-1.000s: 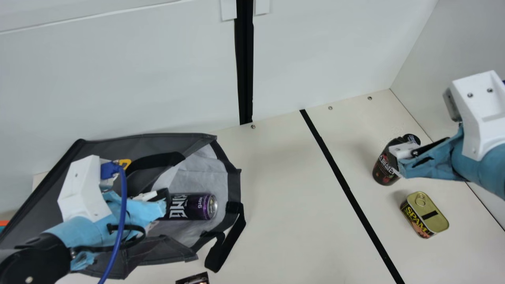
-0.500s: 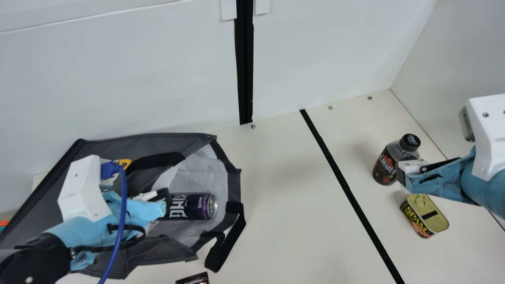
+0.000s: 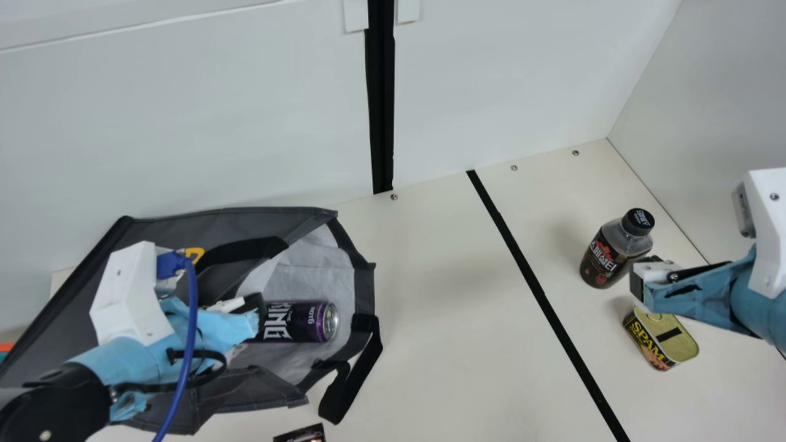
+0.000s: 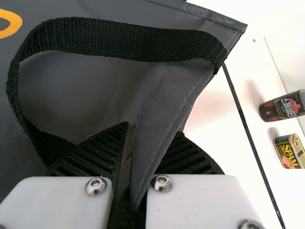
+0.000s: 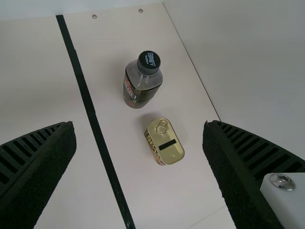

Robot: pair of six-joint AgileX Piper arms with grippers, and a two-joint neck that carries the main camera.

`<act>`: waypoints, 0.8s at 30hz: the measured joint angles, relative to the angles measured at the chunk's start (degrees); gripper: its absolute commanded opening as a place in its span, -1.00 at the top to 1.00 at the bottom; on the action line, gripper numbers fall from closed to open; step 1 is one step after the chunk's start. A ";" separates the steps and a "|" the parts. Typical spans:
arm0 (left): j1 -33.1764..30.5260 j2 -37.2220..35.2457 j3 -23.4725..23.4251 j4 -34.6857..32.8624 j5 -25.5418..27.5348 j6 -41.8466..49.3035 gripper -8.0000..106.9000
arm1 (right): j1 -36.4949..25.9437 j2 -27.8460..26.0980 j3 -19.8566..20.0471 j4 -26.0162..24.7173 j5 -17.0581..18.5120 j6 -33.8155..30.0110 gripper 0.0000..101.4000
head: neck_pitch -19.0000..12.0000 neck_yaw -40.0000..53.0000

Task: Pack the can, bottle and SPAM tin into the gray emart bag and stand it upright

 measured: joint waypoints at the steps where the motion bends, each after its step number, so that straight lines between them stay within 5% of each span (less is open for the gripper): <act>1: 0.00 0.00 0.00 0.00 0.00 0.00 1.00 | -0.19 0.01 0.06 0.15 0.00 -0.06 -0.87 | 0.00 0.00; 24: 0.00 0.00 0.00 0.00 0.00 0.00 1.00 | 0.71 0.07 0.83 -0.14 -0.10 1.02 -0.87 | 0.00 0.00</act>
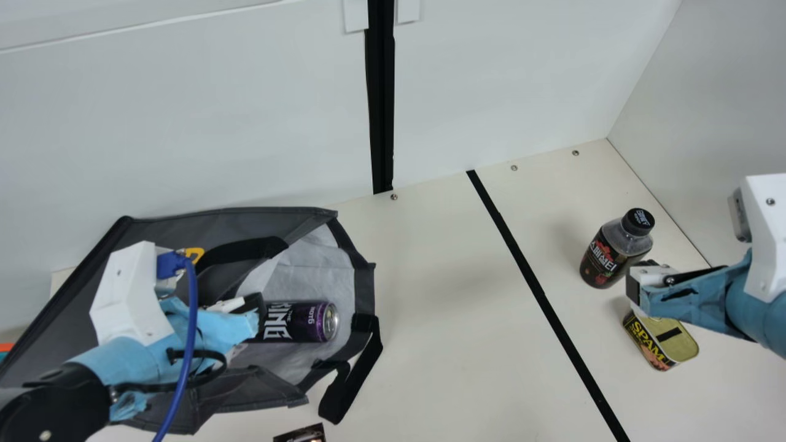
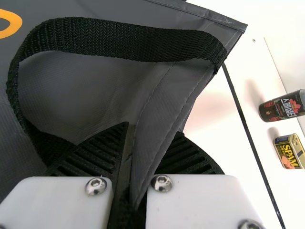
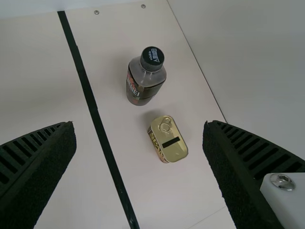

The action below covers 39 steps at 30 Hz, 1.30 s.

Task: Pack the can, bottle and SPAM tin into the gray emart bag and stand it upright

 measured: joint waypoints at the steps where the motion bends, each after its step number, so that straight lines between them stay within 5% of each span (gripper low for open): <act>1: 0.00 0.00 0.00 0.00 0.00 0.00 1.00 | 0.05 0.07 -0.15 -0.01 0.06 0.00 -0.87 | 0.00 0.00; 39: 0.00 0.00 0.00 0.00 0.00 0.00 1.00 | -1.80 10.76 -8.10 -1.83 0.00 1.90 -0.87 | 0.00 -0.09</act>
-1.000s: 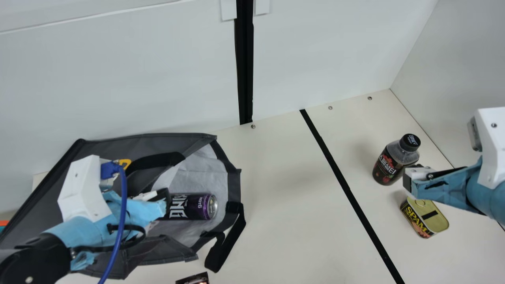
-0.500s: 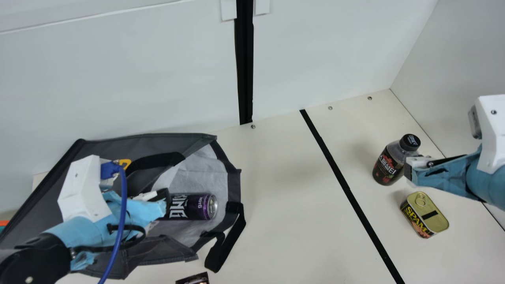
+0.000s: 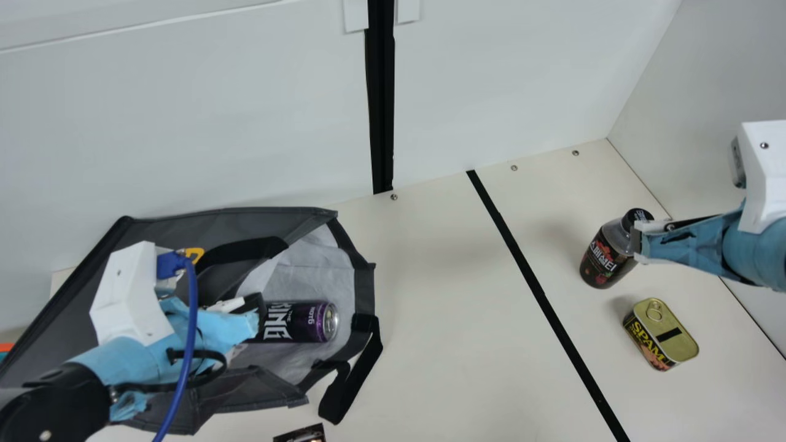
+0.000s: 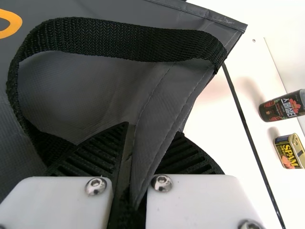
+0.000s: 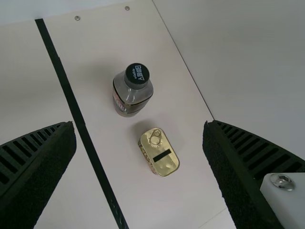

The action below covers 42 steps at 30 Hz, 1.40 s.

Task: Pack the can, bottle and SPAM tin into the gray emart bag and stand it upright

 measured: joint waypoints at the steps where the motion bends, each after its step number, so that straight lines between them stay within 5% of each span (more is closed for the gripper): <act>1: 0.00 0.00 0.00 0.00 0.00 0.00 1.00 | -0.18 0.35 -0.25 0.18 0.00 0.00 -0.87 | 0.00 0.09; 42: 0.00 0.00 0.00 0.00 0.00 0.00 1.00 | -5.45 21.80 -12.08 5.39 -0.02 -2.38 -0.87 | 0.00 0.00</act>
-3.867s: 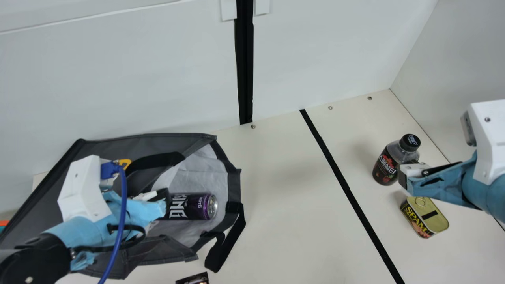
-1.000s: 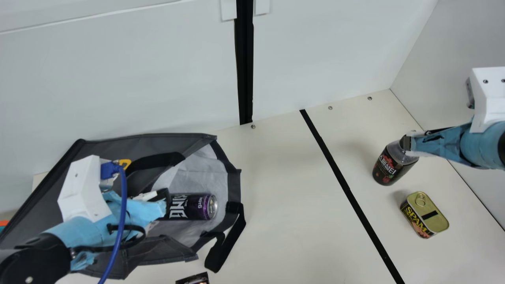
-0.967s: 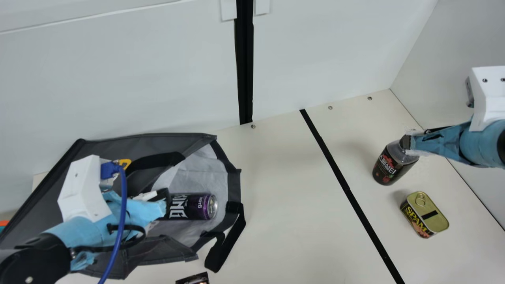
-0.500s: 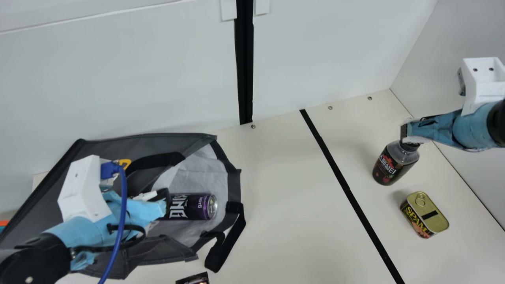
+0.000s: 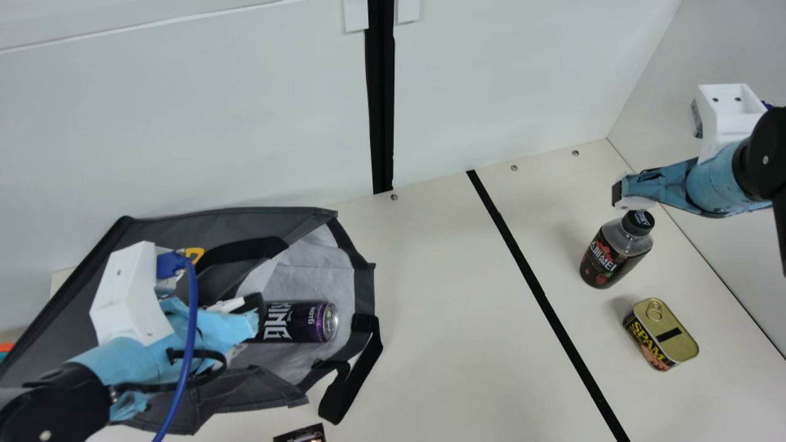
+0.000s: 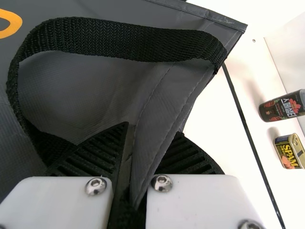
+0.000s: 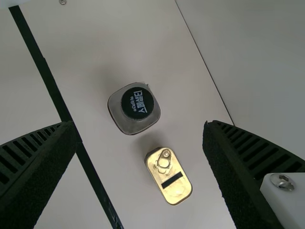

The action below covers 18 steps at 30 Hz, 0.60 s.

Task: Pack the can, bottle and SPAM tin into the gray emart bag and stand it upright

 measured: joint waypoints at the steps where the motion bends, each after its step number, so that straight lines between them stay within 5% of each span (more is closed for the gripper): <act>1: 0.00 0.00 0.00 0.00 0.00 0.00 1.00 | -0.07 0.55 -0.34 0.00 0.07 0.00 -0.87 | 0.00 0.00; 18: 0.00 0.00 0.00 0.00 0.00 0.00 1.00 | -0.27 8.67 -3.38 0.63 -0.03 0.44 -0.87 | 0.00 0.00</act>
